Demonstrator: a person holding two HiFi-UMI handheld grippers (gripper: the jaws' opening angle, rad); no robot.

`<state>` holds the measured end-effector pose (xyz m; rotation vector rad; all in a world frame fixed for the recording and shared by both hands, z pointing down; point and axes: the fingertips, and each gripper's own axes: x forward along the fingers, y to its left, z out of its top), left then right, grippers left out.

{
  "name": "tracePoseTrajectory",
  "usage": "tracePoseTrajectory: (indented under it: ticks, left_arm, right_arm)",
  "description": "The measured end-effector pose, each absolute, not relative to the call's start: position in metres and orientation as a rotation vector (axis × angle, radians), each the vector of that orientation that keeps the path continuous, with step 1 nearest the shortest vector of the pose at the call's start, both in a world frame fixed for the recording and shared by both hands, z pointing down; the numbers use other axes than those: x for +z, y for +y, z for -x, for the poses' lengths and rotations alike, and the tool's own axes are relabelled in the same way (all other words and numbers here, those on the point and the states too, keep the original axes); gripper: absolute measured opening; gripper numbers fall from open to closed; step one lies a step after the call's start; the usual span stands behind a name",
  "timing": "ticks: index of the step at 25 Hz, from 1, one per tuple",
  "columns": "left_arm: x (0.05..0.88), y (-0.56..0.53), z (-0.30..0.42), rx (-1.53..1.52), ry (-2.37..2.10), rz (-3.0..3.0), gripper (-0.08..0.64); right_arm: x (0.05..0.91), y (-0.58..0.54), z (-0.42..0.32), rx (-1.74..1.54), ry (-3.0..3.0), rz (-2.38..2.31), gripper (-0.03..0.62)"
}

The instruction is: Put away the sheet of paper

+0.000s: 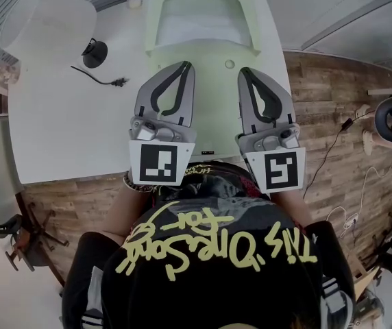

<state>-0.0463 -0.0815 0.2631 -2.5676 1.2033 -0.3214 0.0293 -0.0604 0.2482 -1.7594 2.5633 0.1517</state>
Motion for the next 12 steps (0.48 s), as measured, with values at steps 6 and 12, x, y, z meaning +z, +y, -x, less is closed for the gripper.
tracePoseTrajectory:
  ticks: [6,12]
  left_arm:
    - [0.264,-0.0818,0.0483,-0.318,1.201,2.572,0.009]
    - [0.2631,-0.0842,0.0503,-0.318,1.191,2.566,0.009]
  right_arm:
    - [0.2473,-0.0606,-0.0282,0.153,2.558,1.775,0.006]
    - [0.2492,-0.0625,-0.0259,0.152,2.56,1.783,0.006]
